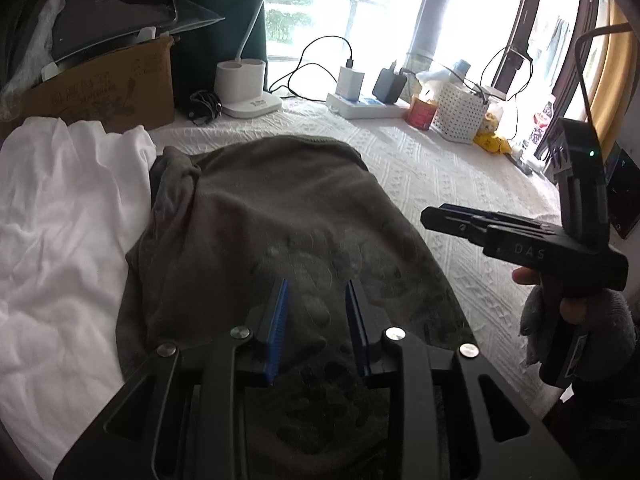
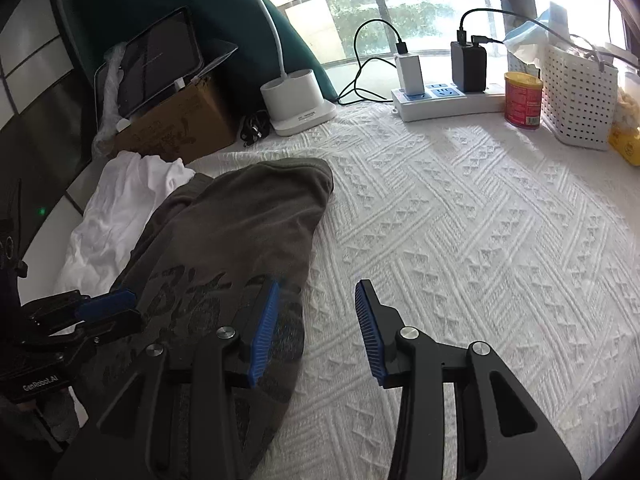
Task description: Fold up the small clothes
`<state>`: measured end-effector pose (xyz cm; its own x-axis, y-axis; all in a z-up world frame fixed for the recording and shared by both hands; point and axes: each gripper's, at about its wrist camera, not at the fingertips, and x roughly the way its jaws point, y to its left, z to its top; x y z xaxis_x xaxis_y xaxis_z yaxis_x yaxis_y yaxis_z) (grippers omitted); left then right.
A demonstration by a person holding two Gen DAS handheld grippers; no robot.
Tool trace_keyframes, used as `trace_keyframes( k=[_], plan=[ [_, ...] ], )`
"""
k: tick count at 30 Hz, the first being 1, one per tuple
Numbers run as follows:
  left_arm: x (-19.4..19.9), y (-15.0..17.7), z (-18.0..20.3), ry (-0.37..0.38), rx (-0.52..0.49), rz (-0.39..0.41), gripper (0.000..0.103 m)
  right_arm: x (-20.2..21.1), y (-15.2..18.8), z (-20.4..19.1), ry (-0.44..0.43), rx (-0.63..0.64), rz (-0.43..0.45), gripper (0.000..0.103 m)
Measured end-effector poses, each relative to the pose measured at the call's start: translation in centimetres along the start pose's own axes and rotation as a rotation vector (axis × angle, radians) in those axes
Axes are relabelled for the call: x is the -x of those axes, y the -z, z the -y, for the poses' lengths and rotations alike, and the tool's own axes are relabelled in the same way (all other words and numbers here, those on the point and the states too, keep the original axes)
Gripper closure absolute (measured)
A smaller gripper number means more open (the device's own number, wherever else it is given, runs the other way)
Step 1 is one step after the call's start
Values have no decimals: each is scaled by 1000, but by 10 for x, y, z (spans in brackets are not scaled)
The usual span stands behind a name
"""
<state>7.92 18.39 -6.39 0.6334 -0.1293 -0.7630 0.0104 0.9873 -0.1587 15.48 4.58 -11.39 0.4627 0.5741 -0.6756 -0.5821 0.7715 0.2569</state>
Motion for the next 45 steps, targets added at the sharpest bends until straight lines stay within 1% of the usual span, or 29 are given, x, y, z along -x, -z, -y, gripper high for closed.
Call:
trace_keyframes(
  k=[4,7,8,13,15,20,22,24,27,29,31,34,37,38,42,43,45],
  plan=[
    [-3,17,-6,-40,12,-38,73,11,15,-7,-24,7,-11,61],
    [-3,27,-18,-67,52,-37,61,16,27,-11,-30,16,-20,61],
    [-2,31,-22,-80,57,-32,59,17,31,-12,-31,15,-24,61],
    [4,42,-25,-134,53,1,59,26,47,-11,-30,14,-27,61],
    [7,44,-22,-149,39,8,59,29,52,-8,-29,6,-26,61],
    [15,46,-12,-159,42,31,59,39,60,0,-32,-10,-12,61],
    [21,47,-4,-164,29,53,59,44,65,3,-33,-13,-7,61],
    [31,46,7,-168,7,93,59,47,68,7,-31,-16,-5,61],
    [42,43,23,-162,-33,123,54,54,72,12,-32,-28,8,61],
    [41,43,31,-159,-47,120,53,59,74,15,-36,-36,20,61],
    [36,42,39,-166,-58,99,52,65,76,18,-33,-37,33,61],
    [23,45,47,-180,-69,51,52,75,80,26,-27,-44,51,61],
    [9,53,48,-211,-62,-2,49,84,86,37,-24,-70,63,61],
    [7,56,49,-221,-59,-1,47,87,89,42,-23,-80,67,61],
    [10,58,55,-262,-55,20,45,99,97,56,-11,-94,78,61],
    [12,58,59,-266,-57,33,45,102,98,59,-4,-94,83,61],
    [18,57,70,-245,-67,74,43,109,102,65,8,-97,96,61]
  ],
)
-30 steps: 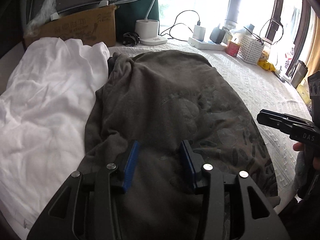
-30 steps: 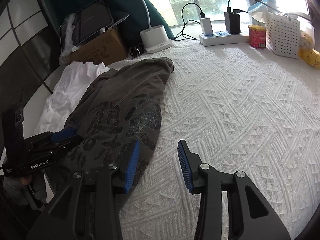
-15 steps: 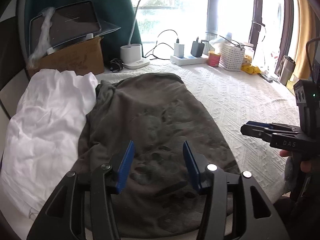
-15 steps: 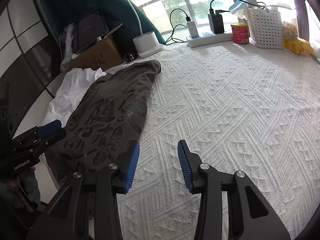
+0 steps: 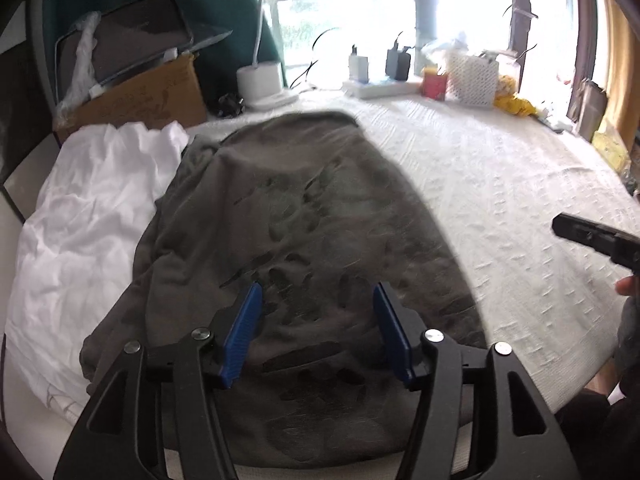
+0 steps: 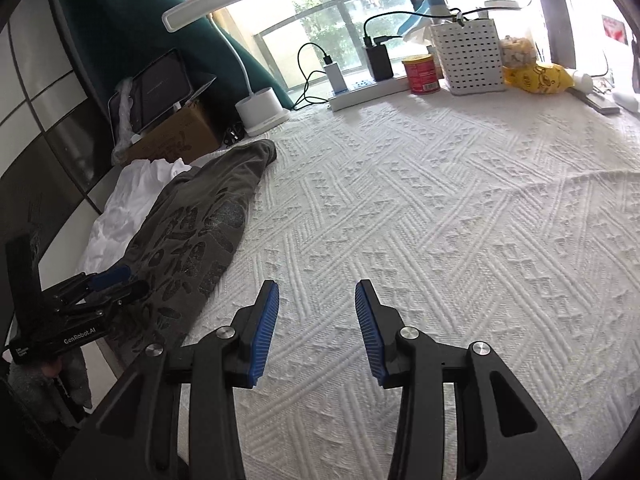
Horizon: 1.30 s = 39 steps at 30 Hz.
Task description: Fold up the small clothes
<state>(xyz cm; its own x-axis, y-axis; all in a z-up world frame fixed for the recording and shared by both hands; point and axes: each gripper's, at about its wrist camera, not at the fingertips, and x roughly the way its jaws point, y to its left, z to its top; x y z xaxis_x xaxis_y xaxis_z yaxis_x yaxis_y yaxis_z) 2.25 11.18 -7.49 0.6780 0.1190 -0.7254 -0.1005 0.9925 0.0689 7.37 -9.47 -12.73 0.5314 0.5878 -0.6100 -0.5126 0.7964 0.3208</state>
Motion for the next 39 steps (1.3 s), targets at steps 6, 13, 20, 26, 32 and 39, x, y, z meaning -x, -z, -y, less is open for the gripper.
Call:
trace_keyframes(
  k=[6,13,20,26,32,39],
  plan=[
    [18,-11,36,79,-33,97,38,22,6,24,34,-22,31,61],
    [17,-24,73,157,-32,141,0,51,16,55,111,-45,49,61],
    [26,-38,105,191,-56,197,0,81,20,89,247,-65,76,28],
    [45,-50,115,224,-47,280,0,108,13,108,315,-63,130,21],
    [64,-66,115,220,-44,355,0,134,0,111,367,-33,175,21],
    [91,-77,114,153,-71,439,0,171,-23,102,410,4,264,21]
  ],
)
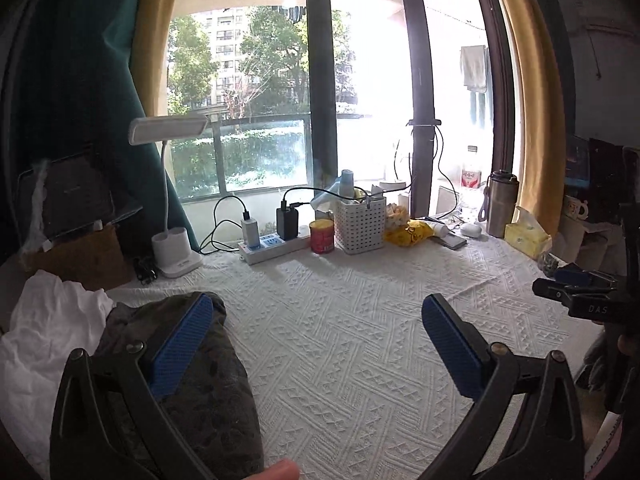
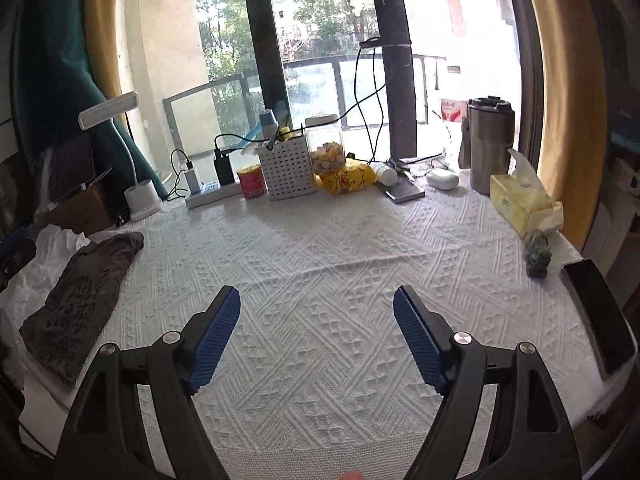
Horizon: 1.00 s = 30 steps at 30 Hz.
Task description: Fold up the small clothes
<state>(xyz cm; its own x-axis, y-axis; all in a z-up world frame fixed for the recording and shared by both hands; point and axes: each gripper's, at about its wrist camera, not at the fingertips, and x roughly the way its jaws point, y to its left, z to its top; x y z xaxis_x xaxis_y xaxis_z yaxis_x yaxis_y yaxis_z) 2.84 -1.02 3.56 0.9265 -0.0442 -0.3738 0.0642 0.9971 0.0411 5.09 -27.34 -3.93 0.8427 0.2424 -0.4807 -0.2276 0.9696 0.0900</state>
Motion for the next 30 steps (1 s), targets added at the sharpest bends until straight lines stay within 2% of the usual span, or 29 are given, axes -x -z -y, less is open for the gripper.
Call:
trace_keyframes(
  k=[11,17,25,30],
  plan=[
    [25,-33,-16,-28,15,135,0,38,-46,-11,40,52,105,21],
    [36,-49,-26,-31,41,164,0,65,-68,-25,32,88,199,21],
    [61,-67,-44,-82,40,270,0,102,-91,-46,31,129,316,21],
    [81,-77,-56,-104,40,344,0,130,-104,-56,66,151,433,21]
  ],
)
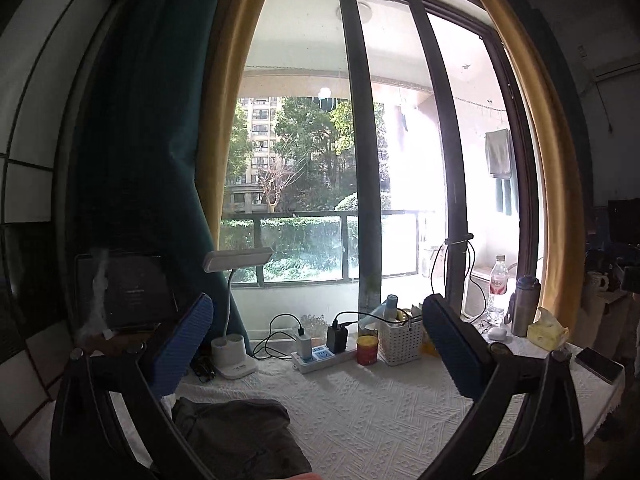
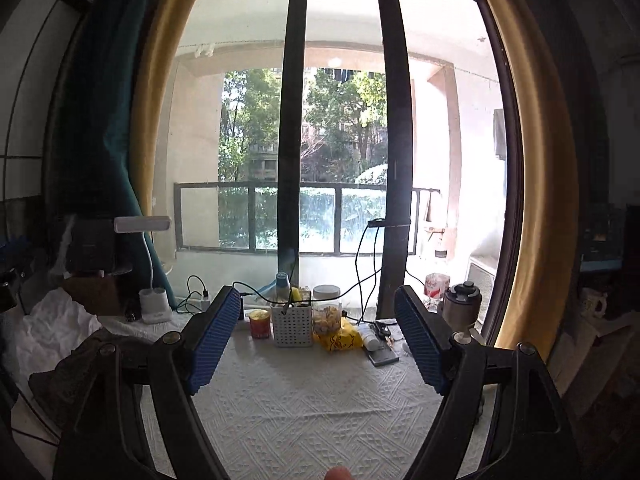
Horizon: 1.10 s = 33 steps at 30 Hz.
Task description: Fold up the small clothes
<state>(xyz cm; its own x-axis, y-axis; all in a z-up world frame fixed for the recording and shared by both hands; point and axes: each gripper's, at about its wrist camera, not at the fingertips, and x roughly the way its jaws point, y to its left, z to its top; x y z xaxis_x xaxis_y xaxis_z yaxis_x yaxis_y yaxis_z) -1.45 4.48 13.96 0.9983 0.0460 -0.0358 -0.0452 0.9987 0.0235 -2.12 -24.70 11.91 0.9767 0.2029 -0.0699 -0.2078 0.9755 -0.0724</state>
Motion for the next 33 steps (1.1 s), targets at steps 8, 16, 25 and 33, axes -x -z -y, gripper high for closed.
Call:
trace_keyframes(
  k=[8,16,25,33],
  plan=[
    [16,-17,-21,-25,16,84,0,20,-26,-10,24,23,103,21],
    [16,-14,-36,-59,23,101,0,20,-29,-19,36,30,128,21],
    [-9,8,-42,-69,38,5,0,-6,-15,-20,30,13,56,21],
    [-9,9,-43,-75,50,-1,0,-11,-13,-17,36,8,33,21]
  ],
)
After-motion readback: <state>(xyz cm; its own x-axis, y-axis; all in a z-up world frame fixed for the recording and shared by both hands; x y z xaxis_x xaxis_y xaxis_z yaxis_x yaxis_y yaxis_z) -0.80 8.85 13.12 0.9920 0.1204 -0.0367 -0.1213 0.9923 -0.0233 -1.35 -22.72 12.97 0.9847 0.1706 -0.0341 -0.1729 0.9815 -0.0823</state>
